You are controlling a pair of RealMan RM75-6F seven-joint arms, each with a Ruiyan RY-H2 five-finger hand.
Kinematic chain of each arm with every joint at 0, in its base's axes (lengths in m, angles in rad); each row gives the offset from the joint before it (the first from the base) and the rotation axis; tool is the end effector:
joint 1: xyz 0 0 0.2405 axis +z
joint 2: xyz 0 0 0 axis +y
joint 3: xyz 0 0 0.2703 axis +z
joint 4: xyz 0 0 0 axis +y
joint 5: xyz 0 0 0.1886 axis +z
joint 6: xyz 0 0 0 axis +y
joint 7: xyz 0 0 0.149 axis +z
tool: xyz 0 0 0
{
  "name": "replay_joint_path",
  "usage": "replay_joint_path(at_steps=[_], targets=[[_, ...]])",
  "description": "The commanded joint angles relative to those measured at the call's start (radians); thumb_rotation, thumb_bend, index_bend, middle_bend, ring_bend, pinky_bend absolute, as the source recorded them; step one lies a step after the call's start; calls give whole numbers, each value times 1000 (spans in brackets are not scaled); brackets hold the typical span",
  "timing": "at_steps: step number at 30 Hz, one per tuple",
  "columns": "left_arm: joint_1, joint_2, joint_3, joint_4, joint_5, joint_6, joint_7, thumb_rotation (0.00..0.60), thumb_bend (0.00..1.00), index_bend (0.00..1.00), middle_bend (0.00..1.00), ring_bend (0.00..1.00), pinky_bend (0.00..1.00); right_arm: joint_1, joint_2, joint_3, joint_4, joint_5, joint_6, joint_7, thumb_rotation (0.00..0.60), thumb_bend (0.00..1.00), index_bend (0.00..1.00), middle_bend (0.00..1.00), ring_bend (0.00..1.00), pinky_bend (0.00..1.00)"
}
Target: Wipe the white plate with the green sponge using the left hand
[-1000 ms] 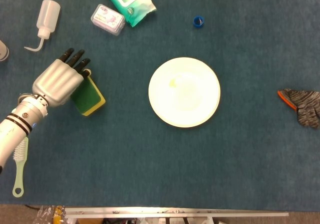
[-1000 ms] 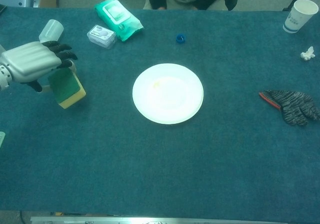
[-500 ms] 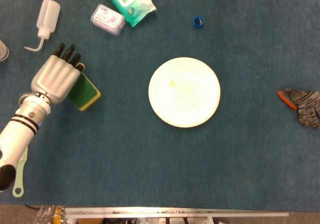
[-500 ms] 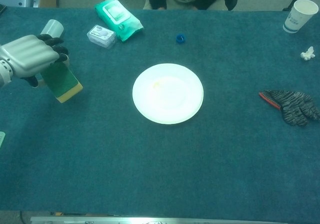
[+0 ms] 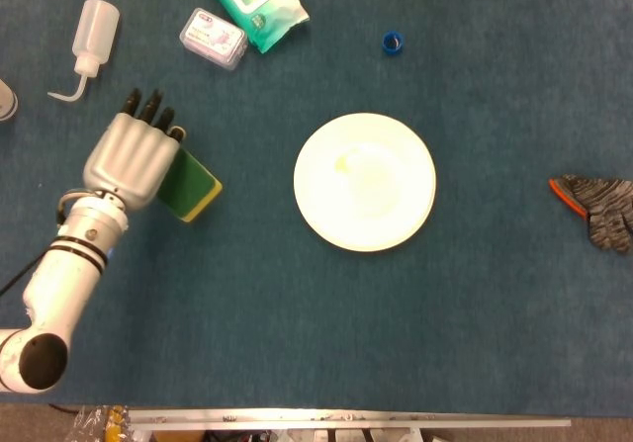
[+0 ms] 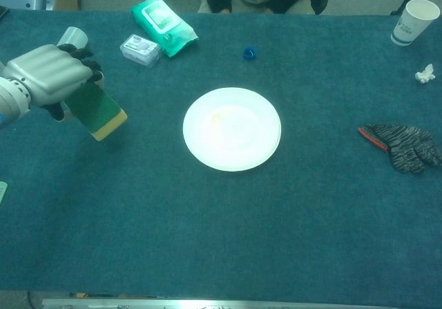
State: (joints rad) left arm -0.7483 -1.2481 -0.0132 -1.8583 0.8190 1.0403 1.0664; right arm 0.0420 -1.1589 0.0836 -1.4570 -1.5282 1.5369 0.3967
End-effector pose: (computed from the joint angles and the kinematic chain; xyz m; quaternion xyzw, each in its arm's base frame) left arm -0.1923 0.3116 0.0667 -0.8333 -0.2101 -0.1205 0.4970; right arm -0.3379 -0.1786 0.1964 0.5167 -0.4458 0.4893 0.5430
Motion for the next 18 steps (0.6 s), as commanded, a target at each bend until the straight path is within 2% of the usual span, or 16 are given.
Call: replay_joint_path(at_steps=[1,18], targets=[[-29,-31,-3,-6,-35,15,32,600,325,501,160,6,73,0,0,-1,2,1,0,3,600,388,389,394,243,450],[-201,-204,-65,11,-308,126,187,600,325,517,160,6,73,10,-9,1,36,12,-21,34,600,388,389,394,243,450]])
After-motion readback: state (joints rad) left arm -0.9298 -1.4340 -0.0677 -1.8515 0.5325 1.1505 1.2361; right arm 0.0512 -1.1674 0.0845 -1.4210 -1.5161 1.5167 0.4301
